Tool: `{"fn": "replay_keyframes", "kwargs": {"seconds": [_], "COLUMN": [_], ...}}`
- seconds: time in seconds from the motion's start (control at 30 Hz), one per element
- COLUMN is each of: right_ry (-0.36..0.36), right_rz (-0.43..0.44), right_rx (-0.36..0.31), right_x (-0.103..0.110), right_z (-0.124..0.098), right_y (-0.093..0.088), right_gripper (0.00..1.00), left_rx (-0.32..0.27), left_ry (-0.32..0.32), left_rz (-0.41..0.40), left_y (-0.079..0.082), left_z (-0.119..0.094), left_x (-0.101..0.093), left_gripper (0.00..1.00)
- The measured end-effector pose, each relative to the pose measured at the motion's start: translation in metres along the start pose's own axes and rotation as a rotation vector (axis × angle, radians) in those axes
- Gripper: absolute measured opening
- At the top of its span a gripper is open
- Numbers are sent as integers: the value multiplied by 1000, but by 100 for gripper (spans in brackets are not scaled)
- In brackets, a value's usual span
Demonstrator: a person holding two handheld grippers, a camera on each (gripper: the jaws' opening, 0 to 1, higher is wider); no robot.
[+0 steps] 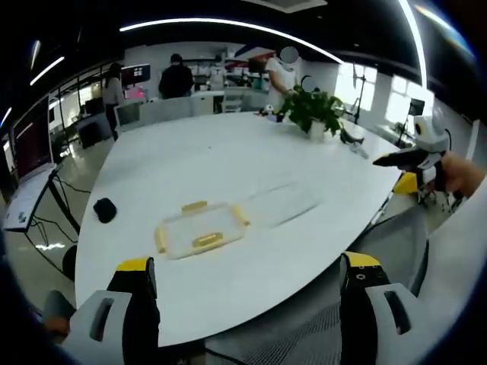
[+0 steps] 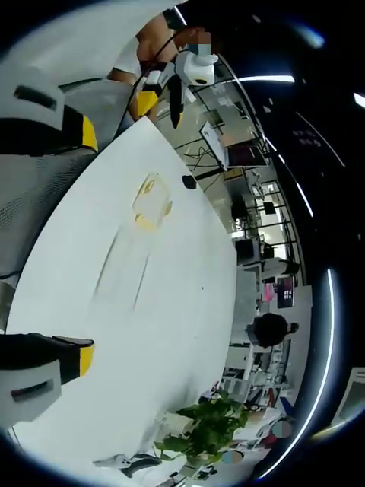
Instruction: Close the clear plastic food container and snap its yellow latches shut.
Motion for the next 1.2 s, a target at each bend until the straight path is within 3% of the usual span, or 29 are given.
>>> {"fn": "replay_keyframes", "kwargs": {"seconds": [0.67, 0.83, 0.97, 1.1, 1.2], "right_ry": [4, 30, 41, 42, 45], "right_rz": [-19, -67, -115, -130, -155], "right_rx": [0, -12, 23, 17, 13], "right_x": [-1, 3, 4, 3, 4], "right_z": [4, 7, 11, 13, 13], "right_y": [6, 10, 10, 13, 18], "right_gripper": [99, 99, 99, 99, 92], "left_rx": [3, 0, 13, 9, -3], "left_ry": [-2, -28, -58, -68, -81], "left_rz": [7, 10, 62, 95, 119], "left_y": [0, 1, 1, 5, 10], "left_z": [3, 4, 7, 9, 10], "left_x": [5, 9, 10, 14, 18], "left_gripper": [99, 97, 96, 95, 94]}}
Point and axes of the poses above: the point that each gripper's makers call its tool centre point, and the gripper's own axes: z roughly forward along the fingers, x roughly to its left, y roughly out of its top, the point moved 10 cm from there along -z, roughly backward along the fingers, and after that the axes turned 12 degrees about y, right-handed, at the moved point
